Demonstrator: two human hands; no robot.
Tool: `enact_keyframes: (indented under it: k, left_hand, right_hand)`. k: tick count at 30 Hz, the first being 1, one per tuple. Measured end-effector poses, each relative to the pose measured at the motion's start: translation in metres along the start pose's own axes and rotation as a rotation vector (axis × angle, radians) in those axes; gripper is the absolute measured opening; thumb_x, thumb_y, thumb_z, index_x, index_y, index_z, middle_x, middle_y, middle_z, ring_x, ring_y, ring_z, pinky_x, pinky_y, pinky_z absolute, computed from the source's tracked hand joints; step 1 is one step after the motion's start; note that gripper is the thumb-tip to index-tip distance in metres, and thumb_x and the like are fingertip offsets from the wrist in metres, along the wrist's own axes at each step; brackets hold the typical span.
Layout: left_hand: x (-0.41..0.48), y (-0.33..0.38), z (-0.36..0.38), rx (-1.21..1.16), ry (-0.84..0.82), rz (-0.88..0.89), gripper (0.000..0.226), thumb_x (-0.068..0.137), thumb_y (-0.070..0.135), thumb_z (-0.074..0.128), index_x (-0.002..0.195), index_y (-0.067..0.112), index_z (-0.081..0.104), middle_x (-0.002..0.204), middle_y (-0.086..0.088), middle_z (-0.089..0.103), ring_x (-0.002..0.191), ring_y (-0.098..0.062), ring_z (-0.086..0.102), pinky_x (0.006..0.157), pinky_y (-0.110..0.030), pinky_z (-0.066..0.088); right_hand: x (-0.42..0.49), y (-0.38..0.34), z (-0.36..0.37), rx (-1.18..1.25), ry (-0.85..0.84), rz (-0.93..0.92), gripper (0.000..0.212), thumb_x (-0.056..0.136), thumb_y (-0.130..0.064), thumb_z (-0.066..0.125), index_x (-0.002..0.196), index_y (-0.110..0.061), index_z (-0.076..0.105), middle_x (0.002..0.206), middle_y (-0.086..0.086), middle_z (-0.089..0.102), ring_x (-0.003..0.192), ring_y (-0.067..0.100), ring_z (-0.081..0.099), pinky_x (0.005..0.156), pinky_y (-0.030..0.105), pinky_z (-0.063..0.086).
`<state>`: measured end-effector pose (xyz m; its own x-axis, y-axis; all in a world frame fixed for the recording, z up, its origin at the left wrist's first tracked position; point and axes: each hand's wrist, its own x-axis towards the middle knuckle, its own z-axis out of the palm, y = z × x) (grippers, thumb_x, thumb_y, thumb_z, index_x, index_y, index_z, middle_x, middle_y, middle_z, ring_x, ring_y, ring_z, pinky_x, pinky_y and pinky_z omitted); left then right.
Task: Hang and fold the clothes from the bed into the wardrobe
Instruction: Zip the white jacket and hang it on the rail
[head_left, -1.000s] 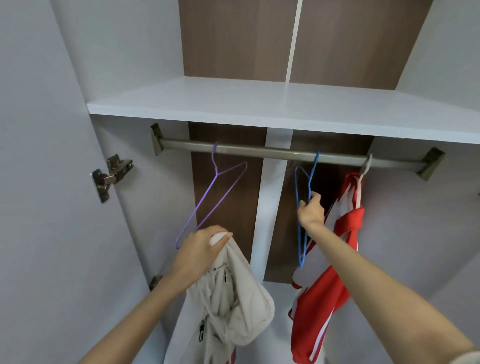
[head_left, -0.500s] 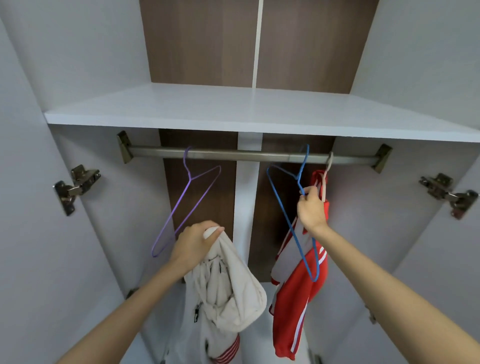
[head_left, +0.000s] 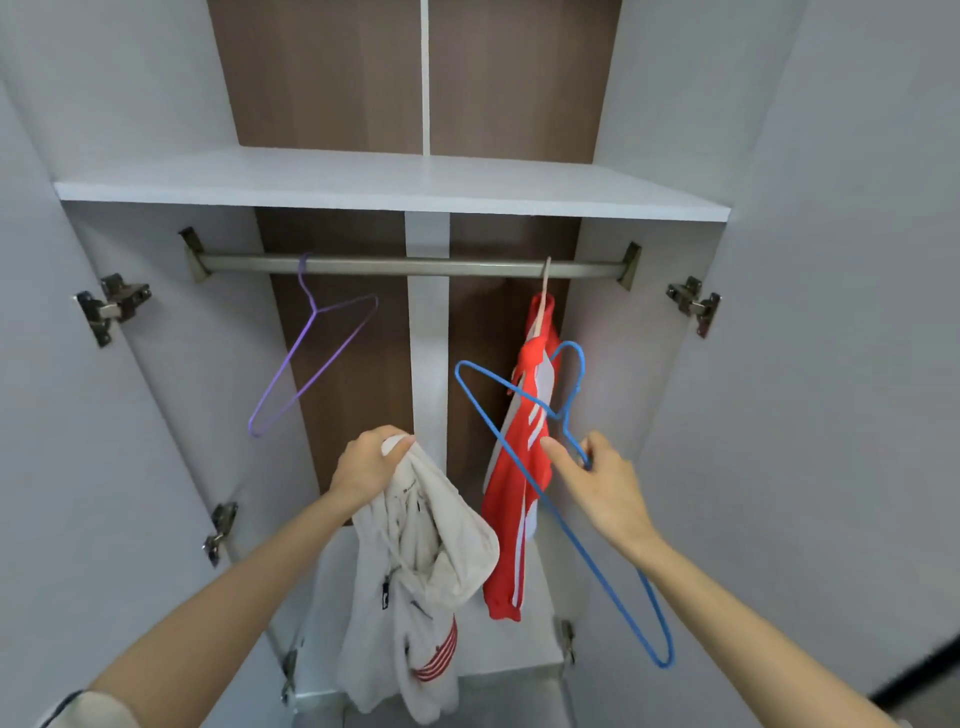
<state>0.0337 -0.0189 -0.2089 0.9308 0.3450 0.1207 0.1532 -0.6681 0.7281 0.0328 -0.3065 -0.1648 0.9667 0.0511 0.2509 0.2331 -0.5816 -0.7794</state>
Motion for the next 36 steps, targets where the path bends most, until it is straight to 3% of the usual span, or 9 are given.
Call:
enact_keyframes:
  k: [6,11,15,19,21,25,28,32,36]
  left_hand:
    - [-0.062,0.007,0.001,-0.026,0.038,-0.025,0.017,0.093,0.036,0.059,0.099,0.025,0.07,0.103,0.003,0.07,0.102,-0.021,0.06,0.085,-0.029,0.042]
    - [-0.101,0.007,-0.013,-0.037,0.039,-0.021,0.017,0.093,0.034,0.06,0.099,0.022,0.07,0.097,0.007,0.066,0.096,-0.015,0.057,0.081,-0.027,0.039]
    - [-0.119,-0.001,-0.032,-0.061,0.011,-0.027,0.01,0.092,0.029,0.062,0.092,0.021,0.069,0.096,0.004,0.067,0.093,-0.014,0.058,0.08,-0.025,0.039]
    - [-0.141,-0.022,-0.04,-0.11,-0.062,-0.115,0.016,0.093,0.017,0.062,0.102,0.007,0.07,0.111,-0.007,0.066,0.104,-0.022,0.058,0.088,-0.027,0.04]
    - [-0.159,-0.031,-0.038,-0.131,-0.064,-0.129,0.016,0.091,0.01,0.062,0.104,0.005,0.069,0.116,-0.011,0.065,0.112,-0.027,0.058,0.095,-0.031,0.04]
    - [-0.2,-0.036,-0.043,-0.062,-0.124,0.021,0.019,0.088,0.004,0.06,0.104,0.011,0.068,0.114,-0.005,0.066,0.114,-0.024,0.057,0.099,-0.031,0.038]
    - [-0.231,-0.027,-0.052,-0.028,-0.24,0.163,0.023,0.086,0.001,0.062,0.102,0.017,0.068,0.107,0.003,0.066,0.109,-0.018,0.059,0.097,-0.027,0.04]
    - [-0.268,0.004,-0.065,-0.086,-0.321,0.266,0.022,0.087,0.002,0.061,0.102,0.016,0.069,0.109,0.006,0.068,0.107,-0.009,0.059,0.1,-0.026,0.04]
    - [-0.302,0.047,-0.084,-0.293,-0.403,0.447,0.022,0.088,0.002,0.063,0.094,0.021,0.07,0.1,0.012,0.07,0.096,0.003,0.062,0.087,-0.014,0.044]
  right_hand:
    - [-0.058,0.011,-0.022,0.13,0.085,-0.045,0.066,0.082,-0.068,0.057,0.046,-0.023,0.026,0.041,-0.005,0.022,0.045,0.011,0.02,0.045,0.021,0.024]
    - [-0.094,0.005,-0.027,0.297,-0.16,-0.127,0.018,0.095,-0.034,0.057,0.078,-0.027,0.06,0.069,0.012,0.054,0.058,0.012,0.045,0.058,0.017,0.04]
    - [-0.114,-0.007,-0.035,0.266,-0.196,-0.064,0.013,0.092,-0.025,0.063,0.087,-0.019,0.073,0.09,-0.006,0.072,0.084,0.022,0.065,0.073,0.023,0.05]
    - [-0.14,-0.031,-0.04,0.101,-0.195,0.024,0.03,0.088,-0.022,0.064,0.059,-0.016,0.061,0.071,0.002,0.066,0.056,0.023,0.05,0.058,0.033,0.045]
    - [-0.155,-0.041,-0.039,-0.087,-0.21,0.072,0.029,0.086,-0.021,0.059,0.063,-0.004,0.058,0.061,0.005,0.054,0.052,0.019,0.038,0.053,0.029,0.037]
    - [-0.194,-0.052,-0.044,-0.238,-0.323,0.148,0.022,0.084,-0.024,0.061,0.075,-0.004,0.067,0.064,0.005,0.057,0.056,0.019,0.048,0.054,0.027,0.039]
    - [-0.227,-0.05,-0.041,-0.165,-0.397,0.181,0.023,0.084,-0.025,0.067,0.081,-0.003,0.072,0.057,-0.001,0.052,0.053,0.014,0.045,0.055,0.027,0.037]
    - [-0.256,-0.043,-0.039,-0.036,-0.455,0.187,0.018,0.085,-0.021,0.07,0.073,-0.009,0.075,0.038,-0.015,0.047,0.042,0.001,0.044,0.047,0.01,0.032]
    - [-0.276,-0.041,-0.023,0.106,-0.521,0.212,0.017,0.089,-0.017,0.066,0.09,-0.004,0.077,0.053,-0.02,0.059,0.053,-0.009,0.051,0.055,0.006,0.037]
